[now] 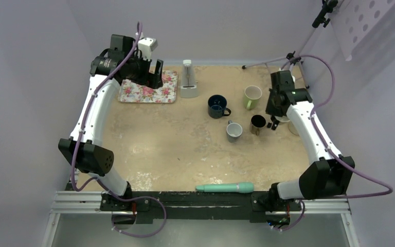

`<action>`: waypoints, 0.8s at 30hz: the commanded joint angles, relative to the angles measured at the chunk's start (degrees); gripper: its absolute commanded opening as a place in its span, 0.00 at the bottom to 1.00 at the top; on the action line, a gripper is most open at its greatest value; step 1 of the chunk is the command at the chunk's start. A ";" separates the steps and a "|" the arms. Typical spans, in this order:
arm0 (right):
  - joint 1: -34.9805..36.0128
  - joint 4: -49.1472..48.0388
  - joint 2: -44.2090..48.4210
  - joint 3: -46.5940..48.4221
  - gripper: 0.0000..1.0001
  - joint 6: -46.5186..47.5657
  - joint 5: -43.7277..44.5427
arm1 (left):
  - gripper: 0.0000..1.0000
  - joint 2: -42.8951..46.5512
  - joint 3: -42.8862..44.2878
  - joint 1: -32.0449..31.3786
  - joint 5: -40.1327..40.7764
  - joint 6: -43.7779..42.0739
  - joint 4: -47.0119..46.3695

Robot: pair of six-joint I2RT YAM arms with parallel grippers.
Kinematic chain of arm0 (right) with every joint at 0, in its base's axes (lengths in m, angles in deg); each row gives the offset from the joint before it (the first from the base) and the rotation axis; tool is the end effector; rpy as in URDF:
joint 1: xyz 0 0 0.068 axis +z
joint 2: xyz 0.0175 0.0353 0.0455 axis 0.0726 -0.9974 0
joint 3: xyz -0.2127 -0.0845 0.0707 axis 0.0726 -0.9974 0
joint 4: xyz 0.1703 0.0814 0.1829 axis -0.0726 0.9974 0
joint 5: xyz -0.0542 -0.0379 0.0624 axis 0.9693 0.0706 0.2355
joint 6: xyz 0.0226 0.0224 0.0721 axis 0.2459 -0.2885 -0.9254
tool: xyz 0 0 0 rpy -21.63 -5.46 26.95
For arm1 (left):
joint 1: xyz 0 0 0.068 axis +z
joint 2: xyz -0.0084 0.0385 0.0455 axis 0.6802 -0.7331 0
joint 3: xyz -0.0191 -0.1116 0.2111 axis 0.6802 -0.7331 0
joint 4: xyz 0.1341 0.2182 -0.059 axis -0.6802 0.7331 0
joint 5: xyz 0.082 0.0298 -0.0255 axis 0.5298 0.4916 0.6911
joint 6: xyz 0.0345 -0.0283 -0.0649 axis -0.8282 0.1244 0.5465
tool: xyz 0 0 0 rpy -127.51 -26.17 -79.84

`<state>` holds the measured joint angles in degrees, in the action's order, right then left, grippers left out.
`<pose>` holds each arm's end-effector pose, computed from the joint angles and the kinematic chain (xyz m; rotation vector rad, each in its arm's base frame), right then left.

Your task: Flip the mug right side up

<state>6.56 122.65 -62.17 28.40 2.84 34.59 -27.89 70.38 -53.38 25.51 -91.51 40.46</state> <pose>0.3105 0.0390 0.2834 0.3400 2.4179 -0.1217 0.3514 -0.0835 0.3682 0.4293 2.2982 -0.3695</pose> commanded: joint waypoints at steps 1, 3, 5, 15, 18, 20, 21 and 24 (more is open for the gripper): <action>-8.00 0.16 3.32 -6.63 0.00 -0.12 -1.49 | 1.00 1.40 -1.09 0.24 3.34 -1.61 -0.36; -10.31 -4.21 2.59 -11.11 0.00 0.23 -5.74 | 1.00 1.62 -1.76 0.33 3.81 -1.99 -0.42; -12.78 -8.24 1.10 -14.68 0.00 0.00 -8.71 | 1.00 1.84 -2.70 0.33 4.23 -2.04 -0.67; -17.09 -15.79 -8.13 -21.36 0.12 0.97 -10.78 | 1.00 2.57 -3.72 0.57 5.32 -2.31 -0.77; -17.06 -12.11 -7.36 -18.03 0.61 1.75 -9.08 | 1.00 2.45 -3.78 0.68 4.55 -2.36 -0.29; -17.05 -9.29 -5.73 -14.85 0.91 2.27 -7.12 | 1.00 2.33 -3.92 0.77 4.24 -2.24 -0.34; -17.05 -7.90 -4.69 -12.96 0.95 2.65 -6.32 | 1.00 2.34 -4.01 0.77 4.22 -2.12 -0.42; -16.90 -5.48 -1.01 -7.11 0.99 4.01 -6.85 | 1.00 2.63 -5.64 0.77 2.58 -1.97 -0.80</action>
<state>-10.45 114.82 -69.36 12.51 4.72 26.15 -27.75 66.31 -52.99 29.83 -93.02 40.48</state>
